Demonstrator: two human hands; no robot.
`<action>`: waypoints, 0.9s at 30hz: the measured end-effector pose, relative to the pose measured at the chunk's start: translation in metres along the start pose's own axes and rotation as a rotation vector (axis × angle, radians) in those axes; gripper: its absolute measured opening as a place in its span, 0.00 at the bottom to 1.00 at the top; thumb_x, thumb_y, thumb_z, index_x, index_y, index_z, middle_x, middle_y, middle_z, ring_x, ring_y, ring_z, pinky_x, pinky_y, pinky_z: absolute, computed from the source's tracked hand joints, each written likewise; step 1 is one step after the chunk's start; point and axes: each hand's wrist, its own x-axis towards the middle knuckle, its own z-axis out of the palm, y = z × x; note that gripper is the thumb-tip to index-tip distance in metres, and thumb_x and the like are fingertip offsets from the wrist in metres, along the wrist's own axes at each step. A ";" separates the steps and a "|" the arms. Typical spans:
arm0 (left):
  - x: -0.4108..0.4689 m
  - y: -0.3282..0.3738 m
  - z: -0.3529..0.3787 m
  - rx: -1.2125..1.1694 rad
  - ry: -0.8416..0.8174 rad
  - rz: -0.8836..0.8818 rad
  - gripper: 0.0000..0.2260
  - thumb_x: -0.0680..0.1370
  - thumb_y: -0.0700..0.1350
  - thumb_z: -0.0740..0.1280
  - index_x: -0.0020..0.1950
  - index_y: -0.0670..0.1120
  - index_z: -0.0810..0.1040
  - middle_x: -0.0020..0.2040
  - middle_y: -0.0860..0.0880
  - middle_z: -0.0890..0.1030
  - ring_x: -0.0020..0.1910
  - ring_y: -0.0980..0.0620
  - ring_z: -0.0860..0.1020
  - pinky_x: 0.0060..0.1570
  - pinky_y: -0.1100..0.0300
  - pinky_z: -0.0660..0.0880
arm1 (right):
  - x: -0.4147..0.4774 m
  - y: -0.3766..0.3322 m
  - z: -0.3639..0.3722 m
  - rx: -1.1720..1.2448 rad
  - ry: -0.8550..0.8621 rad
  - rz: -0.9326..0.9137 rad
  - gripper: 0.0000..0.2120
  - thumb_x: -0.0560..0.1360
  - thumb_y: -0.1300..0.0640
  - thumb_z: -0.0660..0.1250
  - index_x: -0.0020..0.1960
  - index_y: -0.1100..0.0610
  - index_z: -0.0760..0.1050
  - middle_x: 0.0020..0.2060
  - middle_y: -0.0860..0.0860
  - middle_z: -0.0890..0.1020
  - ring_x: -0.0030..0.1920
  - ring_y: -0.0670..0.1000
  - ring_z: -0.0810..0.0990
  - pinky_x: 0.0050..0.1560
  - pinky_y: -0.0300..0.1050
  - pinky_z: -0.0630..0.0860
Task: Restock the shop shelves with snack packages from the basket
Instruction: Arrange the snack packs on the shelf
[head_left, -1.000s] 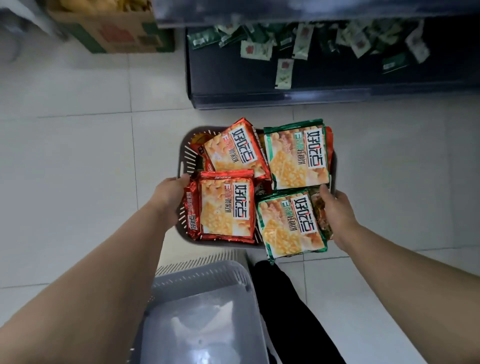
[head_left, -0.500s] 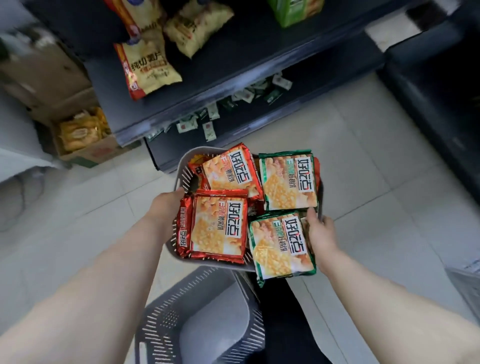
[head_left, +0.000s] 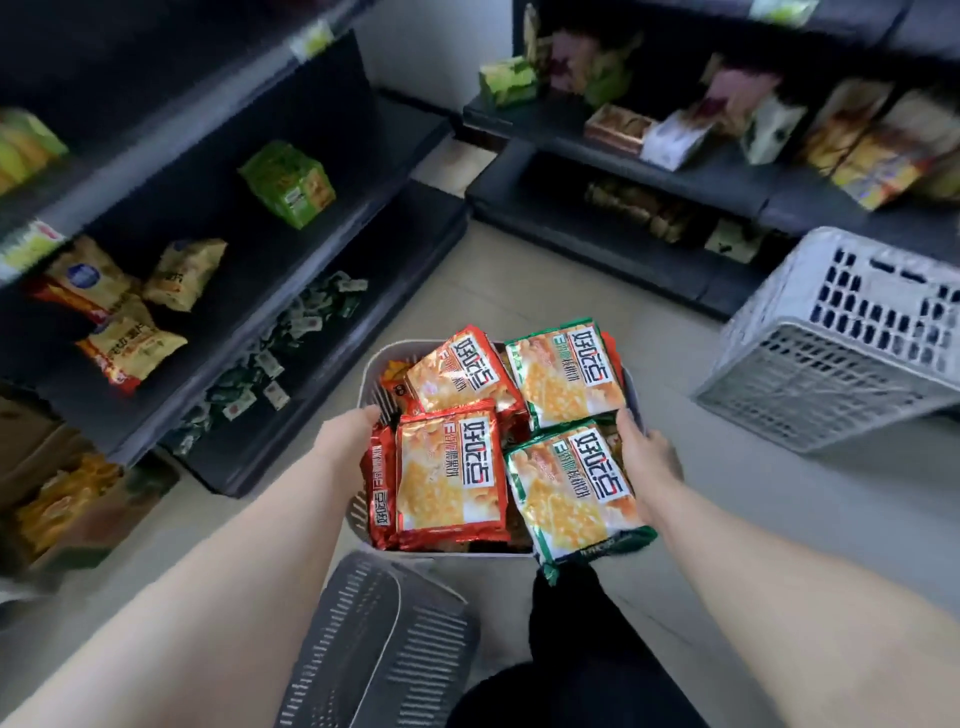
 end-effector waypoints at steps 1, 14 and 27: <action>-0.012 0.004 0.020 0.030 -0.031 0.014 0.12 0.81 0.50 0.64 0.52 0.42 0.78 0.41 0.44 0.83 0.42 0.45 0.82 0.42 0.51 0.75 | 0.005 0.004 -0.025 0.012 0.029 0.012 0.43 0.59 0.22 0.54 0.57 0.54 0.75 0.49 0.56 0.83 0.49 0.61 0.82 0.54 0.58 0.79; -0.176 0.093 0.356 0.353 -0.275 0.262 0.09 0.80 0.47 0.65 0.49 0.41 0.78 0.37 0.45 0.81 0.36 0.47 0.80 0.46 0.54 0.78 | 0.080 0.000 -0.349 0.379 0.225 0.179 0.38 0.65 0.23 0.62 0.50 0.58 0.77 0.38 0.56 0.85 0.36 0.59 0.85 0.43 0.58 0.83; -0.235 0.175 0.606 0.411 -0.390 0.325 0.09 0.80 0.47 0.66 0.48 0.42 0.80 0.36 0.45 0.82 0.34 0.48 0.80 0.39 0.55 0.77 | 0.238 -0.046 -0.541 0.500 0.291 0.164 0.49 0.47 0.15 0.60 0.49 0.54 0.79 0.42 0.57 0.86 0.43 0.61 0.86 0.50 0.67 0.80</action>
